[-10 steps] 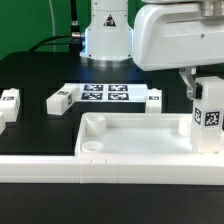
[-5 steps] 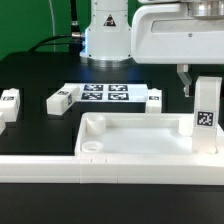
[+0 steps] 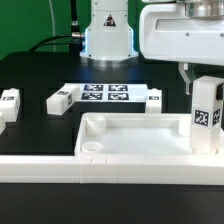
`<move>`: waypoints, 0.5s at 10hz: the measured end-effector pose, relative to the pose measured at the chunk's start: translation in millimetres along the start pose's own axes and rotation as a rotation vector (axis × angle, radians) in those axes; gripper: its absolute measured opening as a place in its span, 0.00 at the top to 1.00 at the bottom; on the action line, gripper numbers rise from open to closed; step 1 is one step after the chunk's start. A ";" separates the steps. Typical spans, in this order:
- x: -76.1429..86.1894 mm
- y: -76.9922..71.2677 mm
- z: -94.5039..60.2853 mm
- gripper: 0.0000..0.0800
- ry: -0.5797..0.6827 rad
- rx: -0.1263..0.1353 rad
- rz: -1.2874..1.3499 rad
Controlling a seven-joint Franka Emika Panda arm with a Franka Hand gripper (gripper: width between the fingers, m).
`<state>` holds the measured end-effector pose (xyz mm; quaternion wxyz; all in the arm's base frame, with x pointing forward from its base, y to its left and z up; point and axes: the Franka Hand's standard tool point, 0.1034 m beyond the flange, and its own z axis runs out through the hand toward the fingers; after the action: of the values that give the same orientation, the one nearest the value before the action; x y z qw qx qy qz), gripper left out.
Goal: Assemble desk
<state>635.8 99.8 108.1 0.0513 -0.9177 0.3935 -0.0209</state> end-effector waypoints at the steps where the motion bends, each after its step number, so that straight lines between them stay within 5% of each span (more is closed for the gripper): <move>1: -0.2 0.0 0.1 0.42 0.000 0.000 -0.030; 2: -0.6 -0.2 0.2 0.42 0.000 0.000 -0.062; 3: -2.2 -1.0 0.5 0.25 -0.001 -0.001 -0.089; 5: -3.6 -1.3 1.0 0.20 -0.002 -0.002 -0.254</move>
Offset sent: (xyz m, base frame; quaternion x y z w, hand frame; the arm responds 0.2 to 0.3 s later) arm -0.0049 0.0045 -0.0016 0.0009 -0.0028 -0.0636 0.9980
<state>634.4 103.4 107.3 0.0477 -0.9602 0.2739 -0.0261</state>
